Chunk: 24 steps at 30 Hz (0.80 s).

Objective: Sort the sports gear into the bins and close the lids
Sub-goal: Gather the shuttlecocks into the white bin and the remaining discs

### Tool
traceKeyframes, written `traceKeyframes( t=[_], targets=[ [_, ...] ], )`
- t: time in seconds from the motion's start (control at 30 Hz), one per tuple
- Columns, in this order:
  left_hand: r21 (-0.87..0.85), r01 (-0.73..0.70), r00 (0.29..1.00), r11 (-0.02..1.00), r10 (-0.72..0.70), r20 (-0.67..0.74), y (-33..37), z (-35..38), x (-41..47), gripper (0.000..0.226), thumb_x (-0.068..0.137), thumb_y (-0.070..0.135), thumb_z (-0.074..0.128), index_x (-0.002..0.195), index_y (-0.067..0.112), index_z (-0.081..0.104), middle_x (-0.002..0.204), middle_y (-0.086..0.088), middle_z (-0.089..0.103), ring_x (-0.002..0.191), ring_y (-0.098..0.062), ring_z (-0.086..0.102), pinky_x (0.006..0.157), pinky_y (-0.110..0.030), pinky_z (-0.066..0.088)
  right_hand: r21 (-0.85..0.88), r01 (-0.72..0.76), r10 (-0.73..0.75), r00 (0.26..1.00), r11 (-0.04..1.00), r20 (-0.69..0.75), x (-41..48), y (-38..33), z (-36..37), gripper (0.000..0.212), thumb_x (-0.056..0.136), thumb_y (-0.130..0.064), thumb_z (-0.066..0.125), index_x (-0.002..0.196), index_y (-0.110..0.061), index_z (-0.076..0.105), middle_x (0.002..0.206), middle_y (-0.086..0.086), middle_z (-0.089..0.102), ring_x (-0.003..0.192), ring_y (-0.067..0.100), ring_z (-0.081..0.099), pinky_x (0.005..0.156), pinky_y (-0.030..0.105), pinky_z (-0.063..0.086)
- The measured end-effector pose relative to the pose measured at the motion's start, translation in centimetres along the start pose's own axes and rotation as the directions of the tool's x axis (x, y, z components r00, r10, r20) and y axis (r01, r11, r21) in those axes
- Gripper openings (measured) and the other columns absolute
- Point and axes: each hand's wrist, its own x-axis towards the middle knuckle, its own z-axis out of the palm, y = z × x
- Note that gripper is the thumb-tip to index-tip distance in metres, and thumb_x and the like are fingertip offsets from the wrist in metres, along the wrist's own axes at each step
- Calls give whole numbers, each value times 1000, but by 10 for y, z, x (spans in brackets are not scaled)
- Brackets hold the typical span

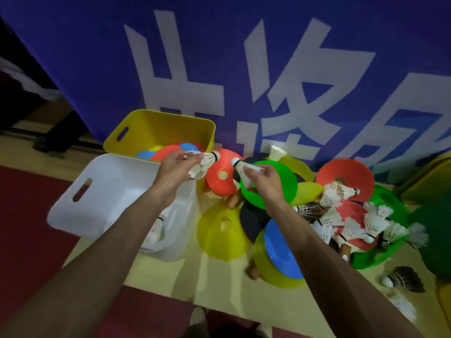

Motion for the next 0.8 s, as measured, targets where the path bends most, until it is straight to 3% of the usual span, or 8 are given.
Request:
traceKeyframes(
  t=[0.07, 0.17, 0.3, 0.4, 0.47, 0.57, 0.7, 0.8],
  targets=[
    [-11, -12, 999, 1000, 11, -47, -2, -34, 1, 9, 85, 20, 68, 91, 20, 62, 94, -1, 66, 82, -12, 64, 68, -23, 55, -51, 42, -40, 998, 998, 40, -7, -4, 34, 39, 76, -34, 75, 103, -14, 56, 97, 6, 67, 85, 20, 66, 76, 39, 55],
    [-8, -1, 988, 1000, -1, -154, -15, -84, 6, 14, 83, 21, 70, 93, 20, 60, 90, 5, 63, 81, -7, 61, 76, -26, 52, -104, 89, -76, 989, 991, 127, -22, -8, 82, 34, 79, -29, 75, 102, -15, 54, 85, -2, 62, 72, 11, 60, 62, 24, 51],
    [27, 35, 963, 999, -26, -267, -40, -133, 14, 35, 77, 27, 77, 105, 21, 57, 99, 2, 63, 95, -15, 62, 88, -34, 51, -188, 135, -84, 963, 973, 255, -35, -5, 134, 37, 78, -32, 76, 103, -16, 53, 86, -7, 60, 83, 16, 63, 78, 42, 57],
    [87, 40, 943, 995, -8, -334, -53, -155, 16, 38, 76, 27, 77, 106, 21, 56, 97, 4, 59, 99, -19, 60, 80, -27, 50, -215, 151, -74, 942, 965, 328, -44, -1, 162, 41, 77, -35, 76, 106, -16, 53, 90, -6, 58, 85, 17, 62, 81, 46, 56],
    [152, 53, 933, 987, 5, -360, -60, -163, 16, 43, 76, 28, 77, 113, 19, 55, 110, 0, 56, 99, -18, 56, 76, -23, 45, -234, 169, -75, 929, 957, 363, -49, 1, 175, 47, 74, -41, 76, 108, -18, 54, 100, -2, 58, 95, 19, 61, 86, 46, 54],
    [199, 91, 934, 976, -14, -358, -69, -166, 16, 48, 79, 32, 74, 121, 21, 52, 129, -2, 45, 106, -13, 46, 85, -28, 40, -269, 143, -26, 918, 952, 397, -50, 4, 183, 49, 78, -46, 72, 116, -19, 55, 113, 2, 54, 102, 17, 58, 89, 44, 54],
    [221, 54, 937, 974, 28, -349, -69, -151, 15, 36, 85, 29, 66, 119, 22, 54, 128, -3, 44, 114, -15, 45, 90, -28, 39, -268, 154, -48, 929, 951, 366, -40, 7, 168, 34, 83, -36, 69, 111, -20, 57, 107, 1, 57, 98, 17, 60, 89, 45, 53],
    [240, 7, 948, 971, 69, -310, -63, -123, 12, 30, 87, 23, 62, 116, 21, 55, 123, 0, 42, 117, -13, 46, 93, -24, 37, -251, 120, -40, 953, 960, 301, -29, 7, 139, 30, 87, -27, 66, 113, -15, 58, 105, 4, 58, 85, 15, 60, 79, 39, 57]
  ],
)
